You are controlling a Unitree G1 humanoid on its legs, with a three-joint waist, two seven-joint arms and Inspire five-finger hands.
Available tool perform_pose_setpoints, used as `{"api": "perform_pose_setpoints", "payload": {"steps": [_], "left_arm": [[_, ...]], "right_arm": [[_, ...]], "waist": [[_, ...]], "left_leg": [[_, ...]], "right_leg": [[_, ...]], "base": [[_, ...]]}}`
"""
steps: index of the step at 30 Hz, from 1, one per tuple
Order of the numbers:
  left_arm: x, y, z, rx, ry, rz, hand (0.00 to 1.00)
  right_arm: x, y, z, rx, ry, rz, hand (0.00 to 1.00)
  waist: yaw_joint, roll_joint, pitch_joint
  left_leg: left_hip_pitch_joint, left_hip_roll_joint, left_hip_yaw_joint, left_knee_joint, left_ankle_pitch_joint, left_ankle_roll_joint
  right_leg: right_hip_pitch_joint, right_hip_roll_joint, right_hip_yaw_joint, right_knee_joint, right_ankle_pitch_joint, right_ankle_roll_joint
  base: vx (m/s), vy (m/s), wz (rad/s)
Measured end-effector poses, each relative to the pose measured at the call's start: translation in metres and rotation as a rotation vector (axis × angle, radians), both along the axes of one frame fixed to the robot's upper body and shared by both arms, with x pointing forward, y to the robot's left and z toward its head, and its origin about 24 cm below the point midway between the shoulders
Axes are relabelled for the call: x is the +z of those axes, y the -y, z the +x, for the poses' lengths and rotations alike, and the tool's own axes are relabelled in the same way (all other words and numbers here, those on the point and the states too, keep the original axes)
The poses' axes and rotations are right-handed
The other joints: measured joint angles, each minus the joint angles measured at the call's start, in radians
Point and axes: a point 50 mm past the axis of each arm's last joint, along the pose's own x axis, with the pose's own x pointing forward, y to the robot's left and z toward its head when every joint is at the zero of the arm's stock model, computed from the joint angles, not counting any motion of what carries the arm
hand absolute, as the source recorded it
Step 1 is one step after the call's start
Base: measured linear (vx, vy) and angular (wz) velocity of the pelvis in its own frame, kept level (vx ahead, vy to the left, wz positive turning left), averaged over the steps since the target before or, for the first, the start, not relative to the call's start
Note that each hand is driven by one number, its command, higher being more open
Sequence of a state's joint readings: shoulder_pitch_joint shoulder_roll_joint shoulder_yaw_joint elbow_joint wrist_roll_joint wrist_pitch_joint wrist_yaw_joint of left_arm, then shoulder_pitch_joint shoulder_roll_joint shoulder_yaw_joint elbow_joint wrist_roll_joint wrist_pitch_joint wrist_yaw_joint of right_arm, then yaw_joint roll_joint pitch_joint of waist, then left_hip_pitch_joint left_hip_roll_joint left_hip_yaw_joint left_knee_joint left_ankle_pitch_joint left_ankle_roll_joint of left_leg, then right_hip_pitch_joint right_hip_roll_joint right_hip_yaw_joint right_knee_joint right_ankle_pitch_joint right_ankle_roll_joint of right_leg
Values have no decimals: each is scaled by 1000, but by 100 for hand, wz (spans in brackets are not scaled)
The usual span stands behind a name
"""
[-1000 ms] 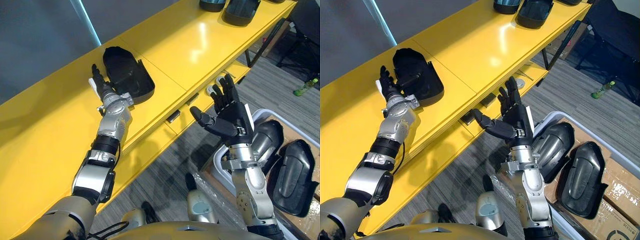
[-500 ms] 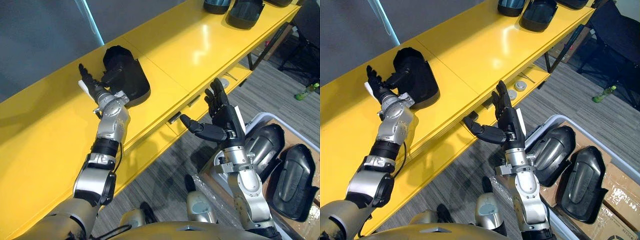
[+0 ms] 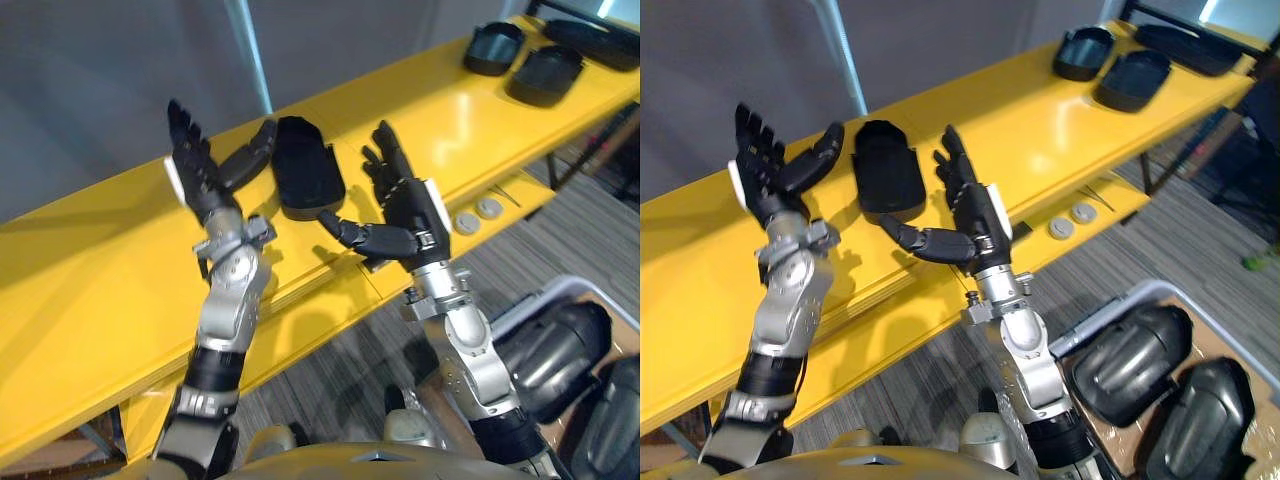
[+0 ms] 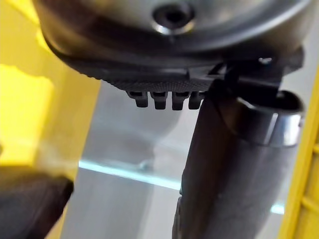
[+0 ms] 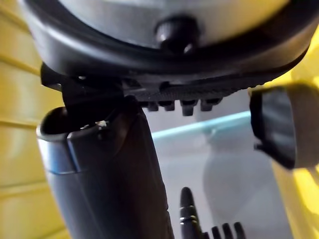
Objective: Walk over and take three plastic housings, then place them on the shelf
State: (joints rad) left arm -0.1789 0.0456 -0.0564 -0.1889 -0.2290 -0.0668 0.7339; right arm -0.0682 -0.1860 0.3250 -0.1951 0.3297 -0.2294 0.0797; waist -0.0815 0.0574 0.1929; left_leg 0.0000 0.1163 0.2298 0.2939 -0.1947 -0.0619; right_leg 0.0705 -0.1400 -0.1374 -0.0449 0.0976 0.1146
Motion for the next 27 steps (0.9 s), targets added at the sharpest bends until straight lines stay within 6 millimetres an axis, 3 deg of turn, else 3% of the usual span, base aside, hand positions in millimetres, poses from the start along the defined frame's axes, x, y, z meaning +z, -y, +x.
{"api": "perform_pose_setpoints", "payload": {"steps": [3, 7, 9, 14, 20, 27], "left_arm": [[-6, -15, -30, 82, 67, -51, 100], [11, -15, -54, -13, 235, -19, 100], [12, -13, -58, -90, 266, 4, 100], [-7, -12, -70, -169, 184, 61, 100], [-16, -13, -76, -216, 153, 43, 100], [-18, -1, -75, -280, 176, -6, 100]], "right_arm": [[-7, -17, 1, 52, -33, 12, 100], [-13, -37, 5, 110, -80, 37, 100], [-14, -44, 7, 130, -96, 61, 100], [-31, -52, 10, 91, -221, 94, 100], [-77, -48, 13, -53, -484, -3, 100], [-81, -46, 13, -171, -494, -63, 100]], "waist": [[40, -20, -13], [92, -35, -25], [97, -40, -34], [105, -46, -67], [109, -50, -71], [110, -48, -96]], "left_leg": [[-16, -2, -39, -1, 12, -5], [-16, -13, -84, -3, 20, -4], [-16, -20, -92, -16, 29, -1], [-13, -21, -91, -38, 37, -3], [-10, -20, -95, -77, 68, -10], [-5, -18, -99, -104, 83, -18]], "right_leg": [[12, 2, -41, -11, -2, -4], [41, -3, -91, -13, -8, -12], [44, -11, -104, -13, -9, -14], [38, -15, -110, -12, -16, -22], [28, -12, -125, -11, -19, -27], [21, -2, -125, -12, -17, -24]], "base": [[-7, -42, 41], [-4, -10, 32], [-39, 16, 17], [-39, 5, 1], [-18, -24, 7], [0, 0, 0]]}}
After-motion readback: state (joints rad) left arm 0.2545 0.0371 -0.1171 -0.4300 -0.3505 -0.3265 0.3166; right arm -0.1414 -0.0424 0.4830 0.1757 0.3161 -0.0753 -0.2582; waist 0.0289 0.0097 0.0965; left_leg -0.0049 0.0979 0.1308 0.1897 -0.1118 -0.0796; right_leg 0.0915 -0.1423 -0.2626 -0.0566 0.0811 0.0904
